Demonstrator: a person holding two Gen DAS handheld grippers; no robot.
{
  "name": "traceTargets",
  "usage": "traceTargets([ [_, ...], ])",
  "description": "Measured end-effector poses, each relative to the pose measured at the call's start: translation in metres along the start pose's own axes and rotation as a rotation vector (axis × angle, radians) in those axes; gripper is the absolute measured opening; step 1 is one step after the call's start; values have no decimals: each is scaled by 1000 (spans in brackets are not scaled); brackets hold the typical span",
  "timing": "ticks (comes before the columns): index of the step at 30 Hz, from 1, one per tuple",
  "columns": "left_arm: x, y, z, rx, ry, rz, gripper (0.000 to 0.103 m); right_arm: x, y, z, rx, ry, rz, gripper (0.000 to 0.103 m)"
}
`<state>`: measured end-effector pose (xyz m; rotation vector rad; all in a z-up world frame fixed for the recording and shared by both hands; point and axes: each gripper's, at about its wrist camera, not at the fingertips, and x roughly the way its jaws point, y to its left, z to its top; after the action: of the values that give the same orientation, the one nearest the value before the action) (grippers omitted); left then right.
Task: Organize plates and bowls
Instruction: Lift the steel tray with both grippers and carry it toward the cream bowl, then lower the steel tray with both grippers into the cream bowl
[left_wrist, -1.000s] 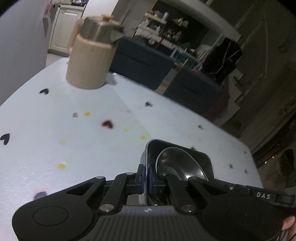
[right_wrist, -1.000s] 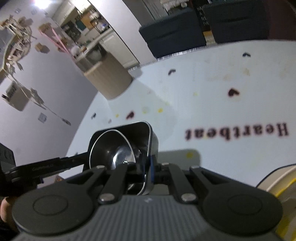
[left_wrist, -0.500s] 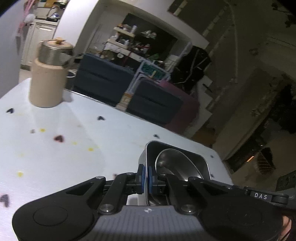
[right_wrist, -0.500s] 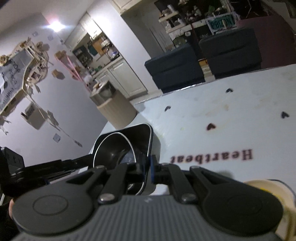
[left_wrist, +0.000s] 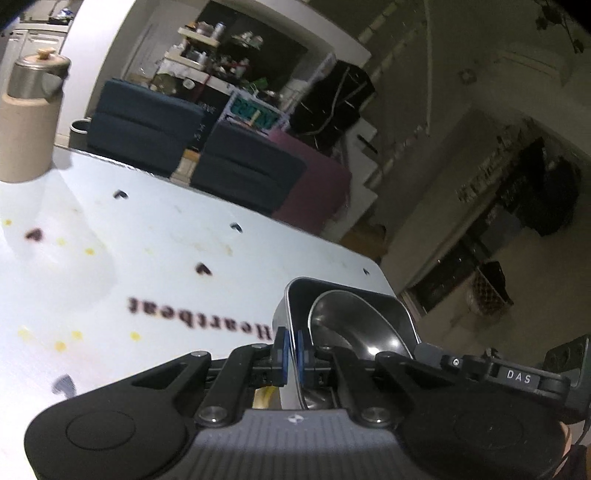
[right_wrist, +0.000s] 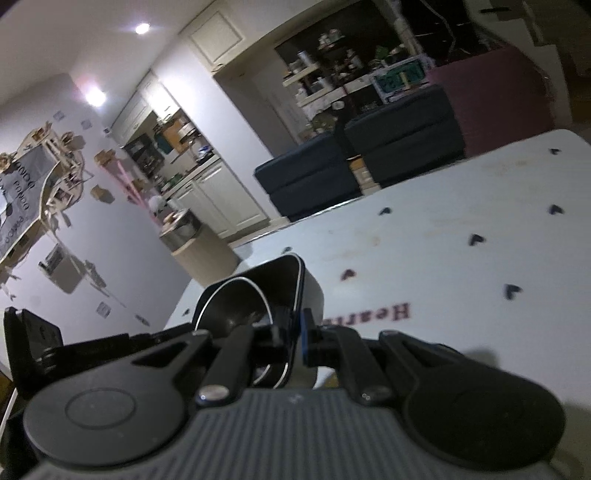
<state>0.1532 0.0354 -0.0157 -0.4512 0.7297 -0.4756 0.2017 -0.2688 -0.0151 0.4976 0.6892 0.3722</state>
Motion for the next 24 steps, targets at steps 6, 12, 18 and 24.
traceTargets([
  [6, 21, -9, -21, 21, 58, 11, 5, -9, -16, -16, 32, 4, -50, 7],
  [12, 42, -4, -40, 17, 133, 46, 5, 3, -21, -30, 46, 59, -120, 7],
  [18, 57, -2, -45, 19, 164, 50, 5, 18, -25, -36, 48, 99, -167, 7],
  [24, 68, -5, -51, 22, 196, 57, 5, 38, -26, -40, 45, 142, -223, 7],
])
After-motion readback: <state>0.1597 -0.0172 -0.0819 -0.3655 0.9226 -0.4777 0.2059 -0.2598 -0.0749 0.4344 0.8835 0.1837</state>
